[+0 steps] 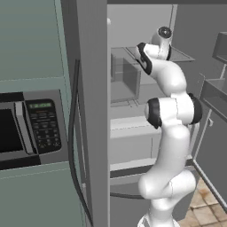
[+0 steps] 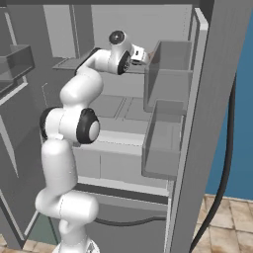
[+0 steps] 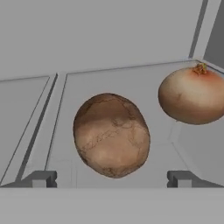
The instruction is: Move the potato and onion from the top shelf to the second highest shelf to make space. Then, place the pitcher from the counter on the cleared top shelf.
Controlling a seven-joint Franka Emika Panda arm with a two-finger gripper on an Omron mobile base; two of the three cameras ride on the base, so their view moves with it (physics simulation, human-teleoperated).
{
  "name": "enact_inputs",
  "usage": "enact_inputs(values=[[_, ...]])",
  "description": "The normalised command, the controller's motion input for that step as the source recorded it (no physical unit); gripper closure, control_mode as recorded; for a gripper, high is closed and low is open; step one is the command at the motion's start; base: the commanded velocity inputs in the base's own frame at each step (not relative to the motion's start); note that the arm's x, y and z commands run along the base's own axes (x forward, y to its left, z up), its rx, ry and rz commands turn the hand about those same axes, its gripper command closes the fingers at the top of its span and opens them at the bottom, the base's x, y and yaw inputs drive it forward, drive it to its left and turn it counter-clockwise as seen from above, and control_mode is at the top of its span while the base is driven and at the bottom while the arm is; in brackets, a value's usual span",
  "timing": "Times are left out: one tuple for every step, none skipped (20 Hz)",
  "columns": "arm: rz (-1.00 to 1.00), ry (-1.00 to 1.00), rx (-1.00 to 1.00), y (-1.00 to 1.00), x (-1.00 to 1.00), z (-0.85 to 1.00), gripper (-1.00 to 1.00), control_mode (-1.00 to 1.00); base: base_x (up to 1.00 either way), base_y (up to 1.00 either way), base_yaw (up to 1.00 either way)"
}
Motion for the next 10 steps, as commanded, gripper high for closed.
enact_inputs(values=[[0.0,0.01,0.0,-0.01,0.51,-0.11,-1.0,-1.0,0.0,0.0,0.0],[0.0,0.02,0.0,-0.01,0.51,-0.1,-1.0,-1.0,0.0,0.0,0.0],[0.0,0.01,0.0,-0.03,0.51,-0.1,-1.0,-1.0,0.0,0.0,0.0],[0.0,0.01,0.0,-0.04,0.5,-0.1,-1.0,-1.0,0.0,0.0,0.0],[0.0,0.02,0.0,-0.04,0.49,-0.09,-1.0,-1.0,0.0,0.0,0.0],[0.0,0.02,0.0,-0.04,0.49,-0.09,-1.0,-1.0,0.0,0.0,0.0],[0.0,0.01,0.0,-0.06,0.47,-0.09,-1.0,-1.0,0.0,0.0,0.0],[0.0,0.01,0.0,-0.06,0.46,-0.08,-1.0,-1.0,0.0,0.0,0.0],[0.0,0.01,0.0,-0.06,0.46,-0.08,-1.0,-1.0,0.0,0.0,0.0],[0.0,0.02,0.0,-0.04,0.46,-0.09,-1.0,-1.0,0.0,0.0,0.0]])
